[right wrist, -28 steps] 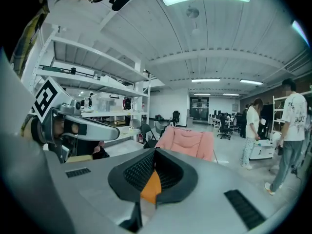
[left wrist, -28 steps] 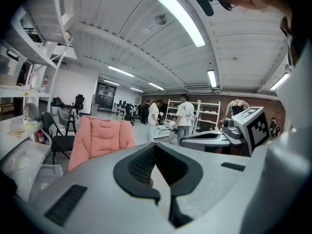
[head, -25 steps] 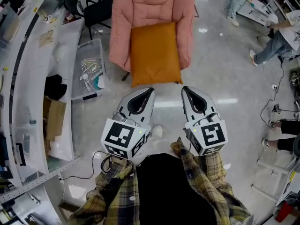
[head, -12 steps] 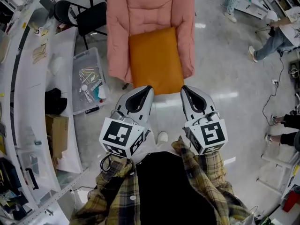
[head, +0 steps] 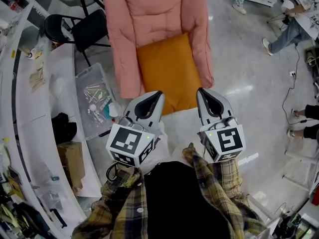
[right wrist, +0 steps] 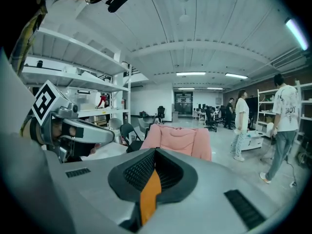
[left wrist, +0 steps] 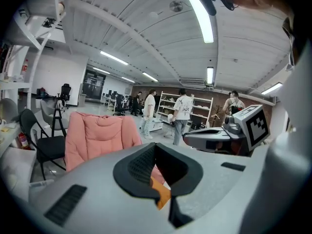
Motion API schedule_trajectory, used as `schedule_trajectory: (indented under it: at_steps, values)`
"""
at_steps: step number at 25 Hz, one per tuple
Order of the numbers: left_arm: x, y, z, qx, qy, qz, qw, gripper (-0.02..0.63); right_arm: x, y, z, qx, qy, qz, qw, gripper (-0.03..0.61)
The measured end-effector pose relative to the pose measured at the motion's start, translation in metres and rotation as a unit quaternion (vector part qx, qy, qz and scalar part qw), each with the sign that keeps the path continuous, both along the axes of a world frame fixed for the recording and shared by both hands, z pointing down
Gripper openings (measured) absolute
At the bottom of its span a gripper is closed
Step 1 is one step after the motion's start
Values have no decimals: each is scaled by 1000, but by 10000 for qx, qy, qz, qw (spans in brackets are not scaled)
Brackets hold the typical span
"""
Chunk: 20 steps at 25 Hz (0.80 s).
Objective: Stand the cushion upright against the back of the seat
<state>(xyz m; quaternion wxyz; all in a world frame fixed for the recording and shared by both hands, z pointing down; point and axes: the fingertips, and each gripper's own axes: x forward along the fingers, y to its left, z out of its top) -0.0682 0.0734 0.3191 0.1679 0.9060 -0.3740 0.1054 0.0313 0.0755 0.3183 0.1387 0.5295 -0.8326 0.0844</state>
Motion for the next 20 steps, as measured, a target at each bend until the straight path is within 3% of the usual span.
schedule_trajectory:
  at_steps: [7,20]
  values:
    - [-2,-20,25,-297,30,156,9994,5,-4,-15,15,-238,119,132,9996,17]
    - [17,-27,82,-726,-130,-252,9970,6,17,-21,48,-578,108,-203,9981,17]
